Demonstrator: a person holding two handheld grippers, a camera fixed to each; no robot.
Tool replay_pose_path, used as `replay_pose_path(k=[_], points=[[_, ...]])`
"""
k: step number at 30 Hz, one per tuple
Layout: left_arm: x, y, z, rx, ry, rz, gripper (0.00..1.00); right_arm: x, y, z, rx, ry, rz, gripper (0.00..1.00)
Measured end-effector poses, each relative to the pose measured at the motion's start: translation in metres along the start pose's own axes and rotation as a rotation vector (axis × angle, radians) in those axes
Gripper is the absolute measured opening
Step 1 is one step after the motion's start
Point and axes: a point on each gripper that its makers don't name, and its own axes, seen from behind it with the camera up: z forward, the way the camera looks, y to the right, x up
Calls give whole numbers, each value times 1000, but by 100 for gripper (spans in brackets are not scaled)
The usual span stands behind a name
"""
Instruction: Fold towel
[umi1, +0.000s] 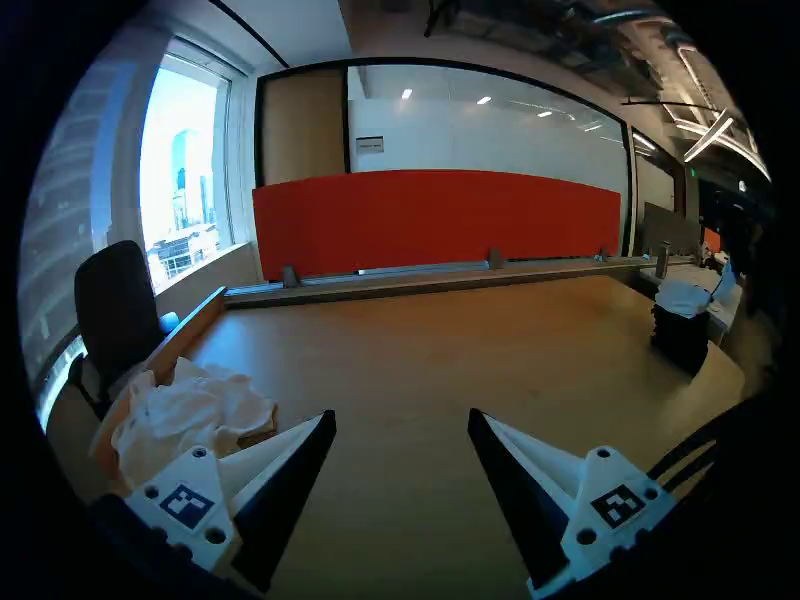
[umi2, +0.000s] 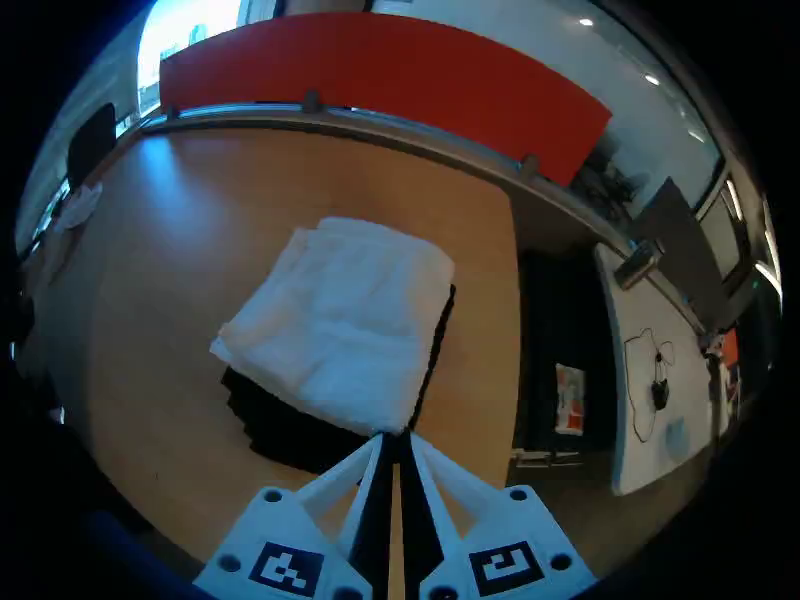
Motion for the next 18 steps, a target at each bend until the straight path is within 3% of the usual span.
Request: replay_pose_path(k=[18], points=[[1, -3, -2, 9, -1, 6, 98, -16, 6, 21, -35, -46, 73, 5]])
